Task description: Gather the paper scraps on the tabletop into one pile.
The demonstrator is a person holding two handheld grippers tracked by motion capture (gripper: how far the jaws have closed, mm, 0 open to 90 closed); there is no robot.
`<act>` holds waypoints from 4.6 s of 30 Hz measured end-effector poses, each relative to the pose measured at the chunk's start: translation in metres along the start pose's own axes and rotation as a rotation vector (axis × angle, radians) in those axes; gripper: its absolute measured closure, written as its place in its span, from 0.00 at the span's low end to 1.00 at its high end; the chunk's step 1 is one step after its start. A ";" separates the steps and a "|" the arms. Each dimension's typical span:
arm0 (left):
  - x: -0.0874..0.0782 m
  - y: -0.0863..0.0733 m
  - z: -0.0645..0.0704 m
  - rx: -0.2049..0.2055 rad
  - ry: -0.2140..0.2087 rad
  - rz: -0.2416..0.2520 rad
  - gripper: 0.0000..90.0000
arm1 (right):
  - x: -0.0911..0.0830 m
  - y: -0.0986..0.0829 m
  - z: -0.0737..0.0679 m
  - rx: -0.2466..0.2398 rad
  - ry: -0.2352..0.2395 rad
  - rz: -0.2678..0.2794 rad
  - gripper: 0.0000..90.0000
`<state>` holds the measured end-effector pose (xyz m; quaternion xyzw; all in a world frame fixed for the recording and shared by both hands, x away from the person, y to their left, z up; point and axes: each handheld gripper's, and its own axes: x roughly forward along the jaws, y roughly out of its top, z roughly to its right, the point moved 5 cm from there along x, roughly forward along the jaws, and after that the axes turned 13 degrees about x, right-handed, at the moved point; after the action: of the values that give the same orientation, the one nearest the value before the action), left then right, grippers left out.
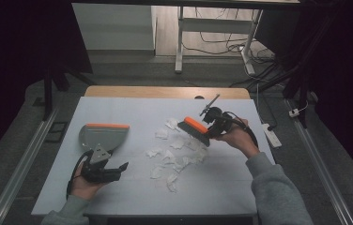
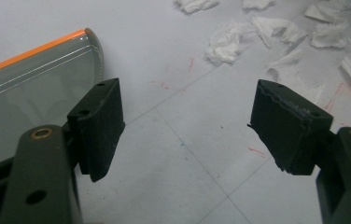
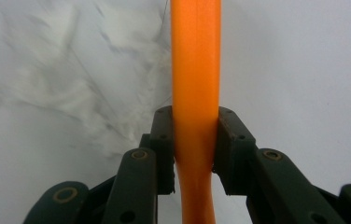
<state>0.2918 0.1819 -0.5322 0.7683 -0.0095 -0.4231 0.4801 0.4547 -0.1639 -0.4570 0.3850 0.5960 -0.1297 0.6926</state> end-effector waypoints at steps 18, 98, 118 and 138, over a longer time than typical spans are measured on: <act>0.000 -0.001 -0.003 -0.012 0.009 -0.001 0.30 | 0.039 0.017 0.041 0.082 -0.107 -0.015 0.79; -0.002 -0.001 -0.006 -0.019 0.014 0.009 0.30 | 0.045 0.070 -0.080 -0.058 0.097 0.164 0.79; 0.000 -0.003 -0.006 -0.018 0.013 0.003 0.30 | 0.087 0.087 -0.141 0.119 0.304 0.133 0.79; 0.001 -0.002 -0.005 -0.009 0.008 -0.001 0.30 | 0.017 0.047 -0.077 0.223 0.211 0.196 0.79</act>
<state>0.2951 0.1861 -0.5336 0.7680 -0.0053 -0.4203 0.4832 0.4331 -0.0745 -0.4544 0.5269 0.6070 -0.0858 0.5888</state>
